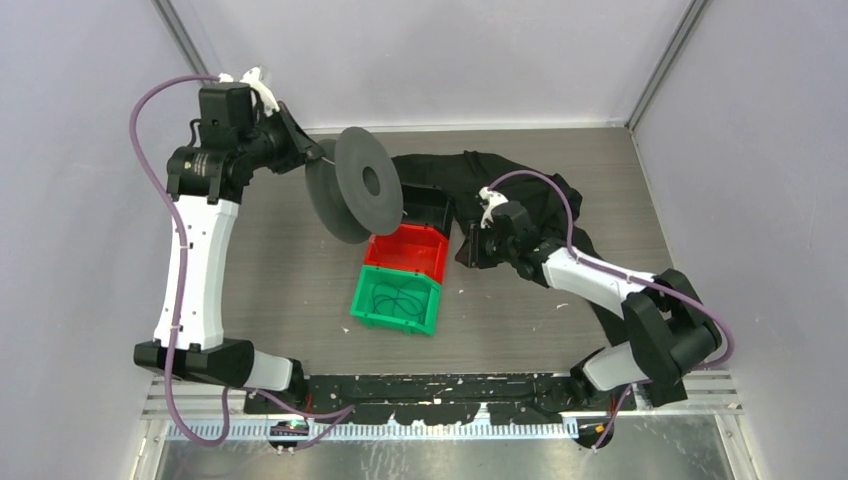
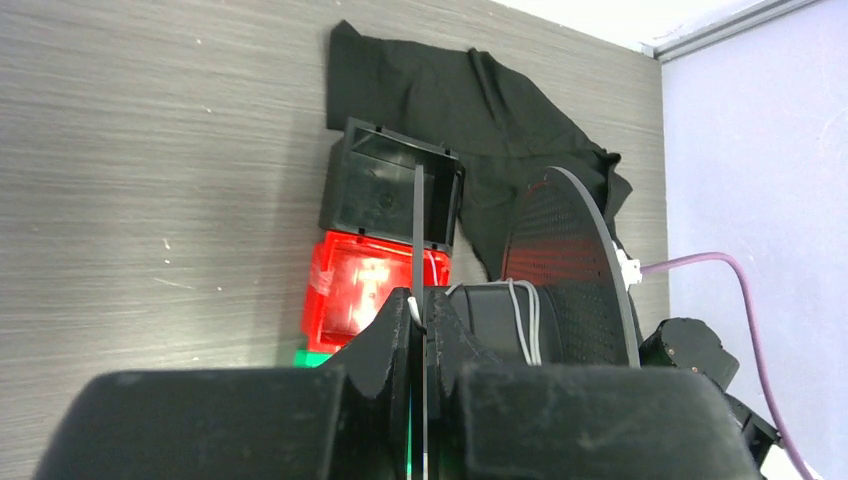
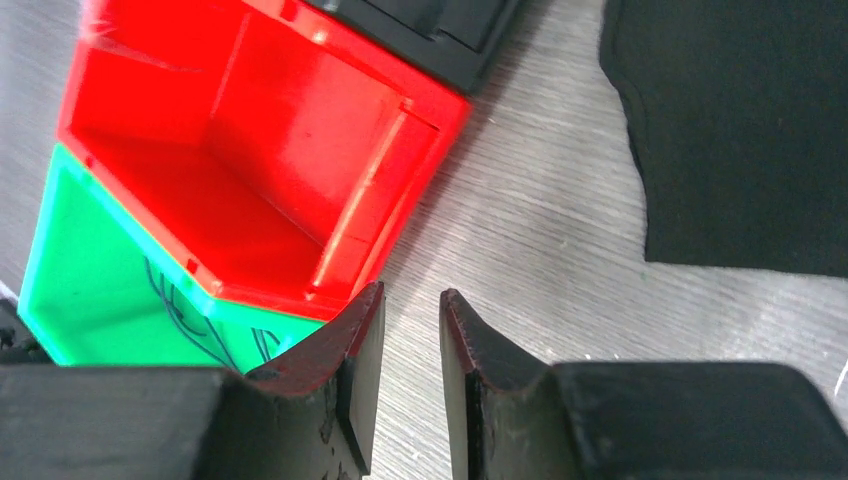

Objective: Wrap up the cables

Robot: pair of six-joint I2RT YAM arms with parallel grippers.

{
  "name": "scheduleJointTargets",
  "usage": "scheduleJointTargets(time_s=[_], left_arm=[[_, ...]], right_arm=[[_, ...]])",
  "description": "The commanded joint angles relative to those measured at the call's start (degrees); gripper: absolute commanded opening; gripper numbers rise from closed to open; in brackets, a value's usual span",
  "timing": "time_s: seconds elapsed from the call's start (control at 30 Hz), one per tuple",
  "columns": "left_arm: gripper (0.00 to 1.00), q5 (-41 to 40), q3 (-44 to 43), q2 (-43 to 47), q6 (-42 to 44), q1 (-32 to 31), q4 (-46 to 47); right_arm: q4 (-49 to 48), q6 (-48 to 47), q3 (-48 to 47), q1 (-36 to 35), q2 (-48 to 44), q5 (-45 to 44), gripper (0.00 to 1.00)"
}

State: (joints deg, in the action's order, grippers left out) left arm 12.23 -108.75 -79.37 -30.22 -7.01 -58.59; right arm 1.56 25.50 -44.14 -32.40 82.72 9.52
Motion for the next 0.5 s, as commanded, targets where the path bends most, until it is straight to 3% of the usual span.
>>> scheduleJointTargets(time_s=[0.0, 0.13, 0.23, 0.47], left_arm=[[0.00, 6.36, -2.48, -0.98, -5.91, 0.33, 2.80], [0.01, 11.33, -10.52, -6.24, -7.48, 0.33, -5.76], [0.01, 13.64, -10.91, -6.47, -8.41, 0.33, -6.09], [0.01, 15.75, -9.76, -5.54, -10.19, 0.33, -4.56]], right_arm=[[-10.97, -5.73, 2.20, 0.05, -5.72, 4.74, 0.33], [-22.76, -10.53, 4.97, 0.06, -7.87, 9.41, 0.51], [-26.13, -10.63, 3.22, -0.02, -6.73, 14.28, 0.64], [-34.36, -9.85, -0.07, -0.52, -1.69, 17.11, 0.70]])
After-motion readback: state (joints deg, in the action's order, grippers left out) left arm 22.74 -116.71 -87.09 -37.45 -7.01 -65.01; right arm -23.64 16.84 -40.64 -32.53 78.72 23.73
